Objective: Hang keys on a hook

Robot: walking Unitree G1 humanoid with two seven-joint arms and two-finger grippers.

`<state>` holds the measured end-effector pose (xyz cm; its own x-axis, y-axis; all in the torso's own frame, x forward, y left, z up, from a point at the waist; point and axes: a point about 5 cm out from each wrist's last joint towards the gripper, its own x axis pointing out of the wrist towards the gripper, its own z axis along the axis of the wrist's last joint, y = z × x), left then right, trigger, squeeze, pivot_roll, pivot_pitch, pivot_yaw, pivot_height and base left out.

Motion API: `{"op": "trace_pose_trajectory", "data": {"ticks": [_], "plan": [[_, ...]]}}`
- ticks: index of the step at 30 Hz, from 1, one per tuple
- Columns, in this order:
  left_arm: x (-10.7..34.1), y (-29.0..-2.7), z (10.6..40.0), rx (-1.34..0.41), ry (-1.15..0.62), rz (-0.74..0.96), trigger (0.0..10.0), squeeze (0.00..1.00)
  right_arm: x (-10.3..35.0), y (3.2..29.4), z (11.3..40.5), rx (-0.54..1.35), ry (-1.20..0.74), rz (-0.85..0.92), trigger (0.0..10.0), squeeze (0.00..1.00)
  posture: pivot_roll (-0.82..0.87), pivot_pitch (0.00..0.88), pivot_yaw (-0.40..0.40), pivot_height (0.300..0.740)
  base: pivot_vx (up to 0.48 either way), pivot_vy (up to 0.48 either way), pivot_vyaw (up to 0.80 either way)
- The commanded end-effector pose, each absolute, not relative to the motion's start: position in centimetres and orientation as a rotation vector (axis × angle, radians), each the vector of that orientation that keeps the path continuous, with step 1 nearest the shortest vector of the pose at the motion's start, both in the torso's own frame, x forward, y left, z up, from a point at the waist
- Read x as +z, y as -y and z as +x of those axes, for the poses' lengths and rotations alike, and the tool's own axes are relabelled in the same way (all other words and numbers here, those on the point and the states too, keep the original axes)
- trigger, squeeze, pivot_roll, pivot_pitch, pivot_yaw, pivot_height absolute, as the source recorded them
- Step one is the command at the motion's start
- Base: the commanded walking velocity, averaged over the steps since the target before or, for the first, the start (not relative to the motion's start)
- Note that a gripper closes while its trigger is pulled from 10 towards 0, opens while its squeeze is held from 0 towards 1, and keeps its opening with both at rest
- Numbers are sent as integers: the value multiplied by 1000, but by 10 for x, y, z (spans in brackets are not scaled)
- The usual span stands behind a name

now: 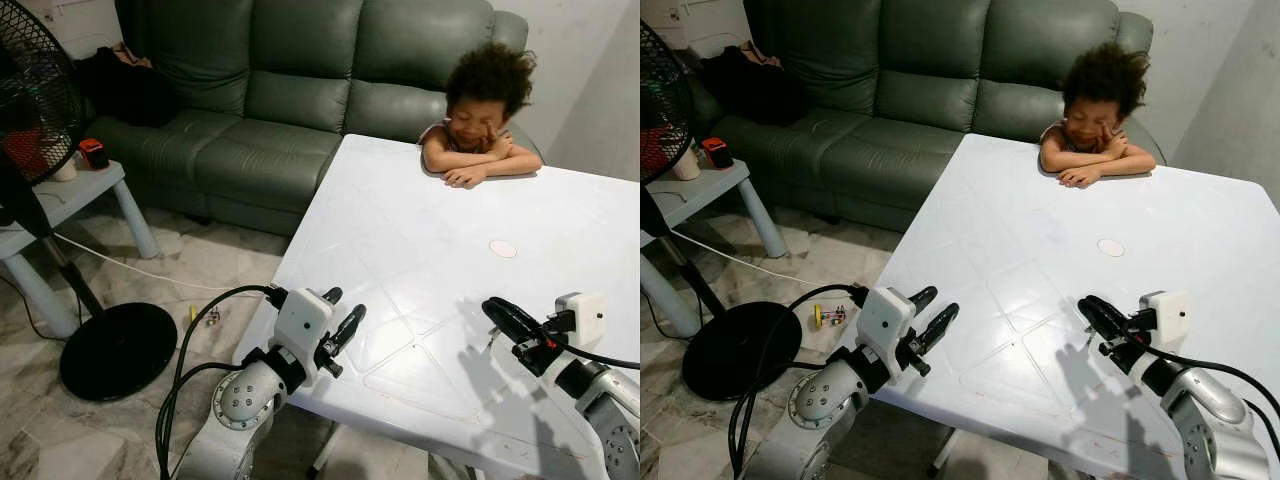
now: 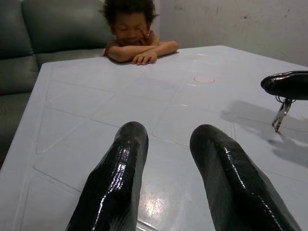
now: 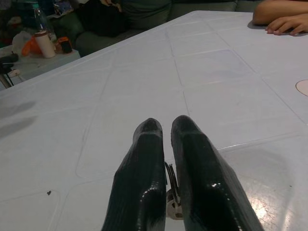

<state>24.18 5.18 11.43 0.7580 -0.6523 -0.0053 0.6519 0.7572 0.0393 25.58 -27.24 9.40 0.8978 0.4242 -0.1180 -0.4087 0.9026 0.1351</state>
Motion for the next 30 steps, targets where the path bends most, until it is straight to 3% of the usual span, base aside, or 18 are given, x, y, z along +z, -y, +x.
{"op": "trace_pose_trajectory", "data": {"ticks": [1,4,5,11,12,14,15,16,30], "plan": [[120,-50,241,-712,32,41,10000,0,95,273,256,420,-153,92,10000,1000,60,0,-49,740,0,0,0],[119,-50,241,-711,32,41,10000,0,95,273,256,427,-153,101,10000,1000,61,0,-50,740,0,0,0],[119,-50,241,-710,32,41,10000,0,95,273,256,424,-154,98,10000,16,61,0,-49,740,0,0,0],[120,-50,241,-709,32,40,10000,0,97,274,257,409,-147,88,10000,0,60,0,-51,740,0,0,0],[119,-50,241,-709,32,39,10000,0,97,273,257,416,-145,115,5529,0,60,0,-51,740,0,0,0],[119,-50,241,-709,32,39,10000,0,97,274,257,401,-148,115,5098,0,60,0,-51,740,0,0,0],[119,-49,241,-709,32,39,10000,0,98,275,257,393,-138,121,2902,0,60,0,-51,740,0,0,0],[119,-49,241,-710,31,37,10000,0,100,276,258,382,-124,124,0,0,60,0,-51,740,0,0,0],[119,-48,241,-712,32,36,10000,0,107,277,261,369,-76,164,0,0,59,0,-51,740,0,0,0]]}}
